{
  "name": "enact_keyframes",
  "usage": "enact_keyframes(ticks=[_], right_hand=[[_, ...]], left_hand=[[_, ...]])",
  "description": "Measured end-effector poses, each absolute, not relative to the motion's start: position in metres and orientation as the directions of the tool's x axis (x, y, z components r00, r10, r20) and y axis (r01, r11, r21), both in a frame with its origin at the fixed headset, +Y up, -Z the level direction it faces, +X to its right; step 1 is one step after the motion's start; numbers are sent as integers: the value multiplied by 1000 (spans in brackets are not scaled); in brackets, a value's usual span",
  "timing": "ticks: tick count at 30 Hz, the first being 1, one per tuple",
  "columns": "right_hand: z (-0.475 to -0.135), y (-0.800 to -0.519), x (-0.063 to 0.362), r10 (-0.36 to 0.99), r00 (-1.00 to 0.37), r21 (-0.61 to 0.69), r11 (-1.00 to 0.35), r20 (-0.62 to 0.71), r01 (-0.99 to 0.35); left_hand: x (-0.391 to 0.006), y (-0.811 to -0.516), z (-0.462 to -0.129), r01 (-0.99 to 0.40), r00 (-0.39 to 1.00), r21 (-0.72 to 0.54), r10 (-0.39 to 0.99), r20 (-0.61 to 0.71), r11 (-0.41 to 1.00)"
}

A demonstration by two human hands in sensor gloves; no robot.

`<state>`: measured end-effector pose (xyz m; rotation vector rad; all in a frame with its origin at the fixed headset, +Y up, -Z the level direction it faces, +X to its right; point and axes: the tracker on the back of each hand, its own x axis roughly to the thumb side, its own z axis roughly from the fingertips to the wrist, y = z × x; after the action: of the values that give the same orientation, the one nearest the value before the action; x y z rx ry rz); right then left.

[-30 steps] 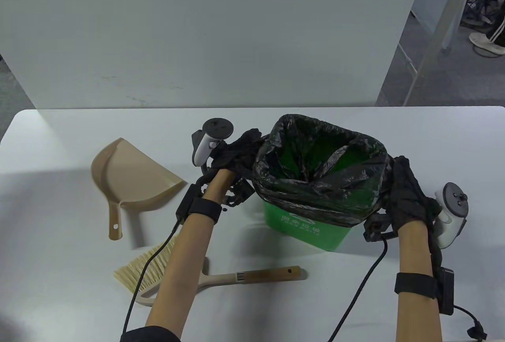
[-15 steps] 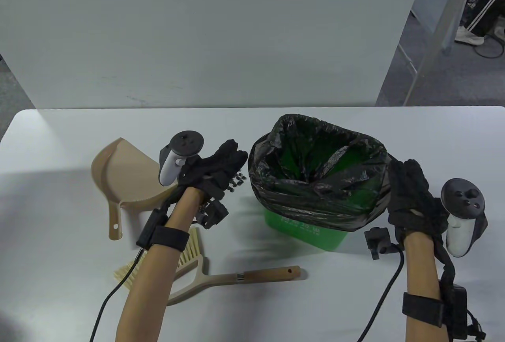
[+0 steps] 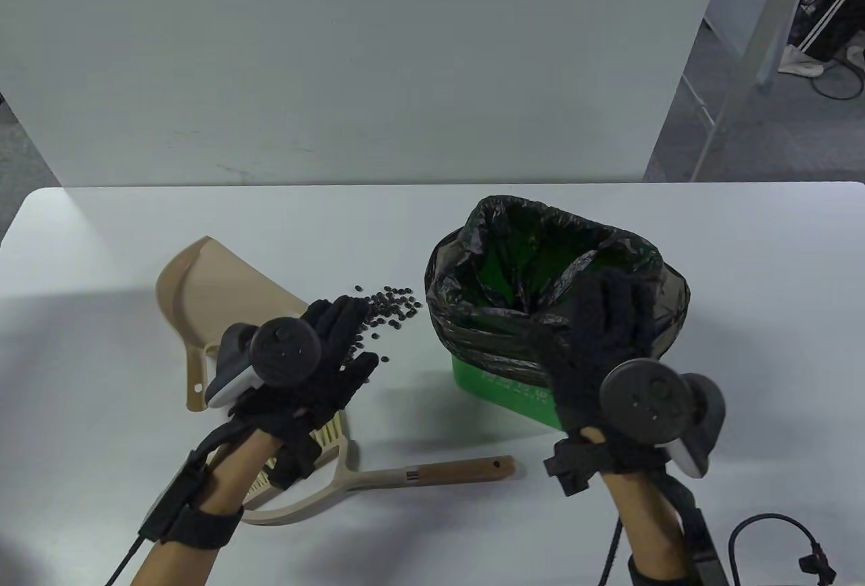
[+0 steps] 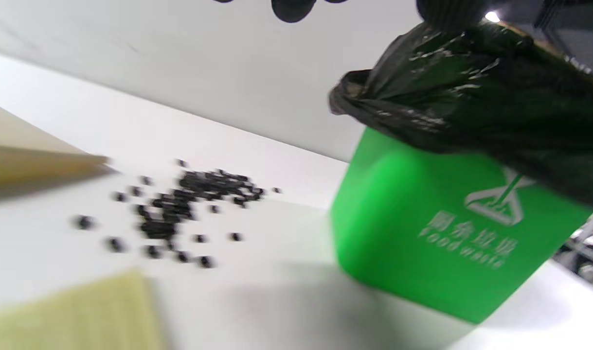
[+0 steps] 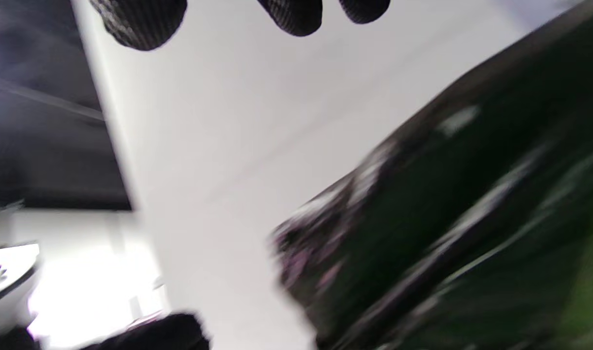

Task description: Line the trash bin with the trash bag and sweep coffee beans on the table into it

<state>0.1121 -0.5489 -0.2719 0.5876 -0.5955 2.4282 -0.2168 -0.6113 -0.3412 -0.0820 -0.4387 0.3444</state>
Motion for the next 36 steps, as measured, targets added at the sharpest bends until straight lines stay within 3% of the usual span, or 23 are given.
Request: enact_keyframes(ticks=[4, 7, 10, 13, 15, 16, 19, 22, 24, 28, 32, 36], right_hand=[[-265, -580, 50, 213, -725, -154, -902, 655, -404], [-278, -623, 3, 136, -694, 147, -988, 707, -44], [-298, -669, -16, 53, -754, 319, -924, 655, 212], [-316, -722, -15, -34, -795, 340, -892, 606, 298], [-322, -753, -6, -98, -811, 499, -744, 577, 445], [-322, -757, -2, -151, -806, 509, -705, 573, 494], [-321, -745, 0, -123, -830, 391, -838, 543, 380], [-315, -735, -4, -195, -755, 311, -825, 626, 472], [-309, -723, -5, -141, -750, 271, -876, 646, 398], [-294, -694, -7, -18, -722, 238, -938, 692, 251], [-281, -683, -4, -35, -708, 221, -938, 706, 267], [-276, -673, 5, 39, -730, 294, -929, 683, 226]], left_hand=[[-248, -622, -323, -252, 896, -93, 269, 353, 963], [-274, -641, -321, -185, 934, -72, 198, 297, 980], [-290, -652, -330, -169, 956, -74, 182, 232, 983], [-300, -661, -335, -203, 956, -92, 218, 196, 975], [-305, -669, -339, -262, 943, -130, 282, 176, 956], [-306, -671, -340, -270, 941, -145, 293, 168, 952], [-310, -677, -345, -273, 947, -163, 294, 129, 948], [-311, -681, -346, -251, 956, -166, 271, 112, 954], [-312, -680, -344, -249, 958, -160, 267, 106, 955], [-315, -672, -340, -273, 956, -107, 282, 85, 956], [-319, -670, -338, -246, 965, -75, 251, 70, 966], [-321, -674, -339, -225, 972, -84, 229, 54, 971]])
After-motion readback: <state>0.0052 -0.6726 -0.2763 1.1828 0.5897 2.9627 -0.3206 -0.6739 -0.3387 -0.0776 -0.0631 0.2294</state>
